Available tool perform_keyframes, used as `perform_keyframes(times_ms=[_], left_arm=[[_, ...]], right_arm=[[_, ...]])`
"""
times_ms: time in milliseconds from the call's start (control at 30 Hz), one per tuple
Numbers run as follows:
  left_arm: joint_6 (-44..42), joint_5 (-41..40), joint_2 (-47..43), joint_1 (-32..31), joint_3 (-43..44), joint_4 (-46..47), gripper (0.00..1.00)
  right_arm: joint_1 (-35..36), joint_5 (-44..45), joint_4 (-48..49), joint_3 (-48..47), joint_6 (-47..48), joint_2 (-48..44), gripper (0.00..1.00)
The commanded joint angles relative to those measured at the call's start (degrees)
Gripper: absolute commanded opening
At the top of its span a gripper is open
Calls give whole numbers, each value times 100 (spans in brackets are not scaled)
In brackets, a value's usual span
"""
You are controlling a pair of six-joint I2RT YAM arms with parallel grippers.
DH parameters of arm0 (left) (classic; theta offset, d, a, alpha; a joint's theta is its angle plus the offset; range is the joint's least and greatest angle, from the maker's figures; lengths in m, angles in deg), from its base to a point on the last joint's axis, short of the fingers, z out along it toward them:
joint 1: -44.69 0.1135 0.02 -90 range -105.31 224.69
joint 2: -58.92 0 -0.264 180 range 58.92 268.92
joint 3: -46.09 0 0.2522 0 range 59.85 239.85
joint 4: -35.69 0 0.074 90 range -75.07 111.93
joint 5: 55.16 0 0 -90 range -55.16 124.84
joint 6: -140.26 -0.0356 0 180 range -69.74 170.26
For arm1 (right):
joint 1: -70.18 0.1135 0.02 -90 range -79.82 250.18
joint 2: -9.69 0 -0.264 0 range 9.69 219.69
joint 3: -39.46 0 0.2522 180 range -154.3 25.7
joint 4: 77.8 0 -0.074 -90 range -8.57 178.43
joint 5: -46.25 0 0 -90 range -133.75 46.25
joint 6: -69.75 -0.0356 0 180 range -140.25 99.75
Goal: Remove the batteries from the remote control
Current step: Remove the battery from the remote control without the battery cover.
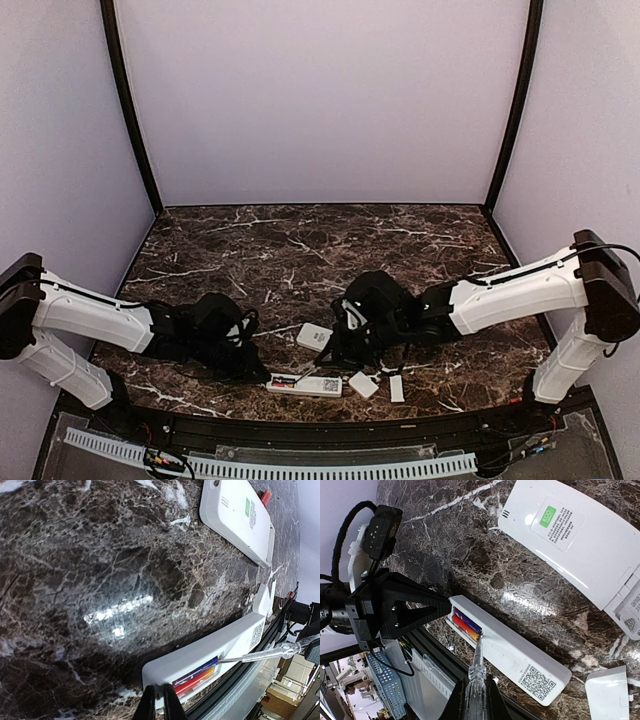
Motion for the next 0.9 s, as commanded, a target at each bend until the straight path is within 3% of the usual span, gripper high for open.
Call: perform_keyframes(times_ms=[0, 500, 867], left_arm=[[-60, 258, 469, -169, 14, 297, 5], [-104, 333, 603, -171, 102, 287, 4], [-119, 235, 514, -166, 119, 186, 3]], right_arm=[[58, -170, 1294, 133, -92, -143, 0], [45, -253, 2451, 589, -210, -411, 0], [29, -131, 2499, 735, -273, -530, 0]])
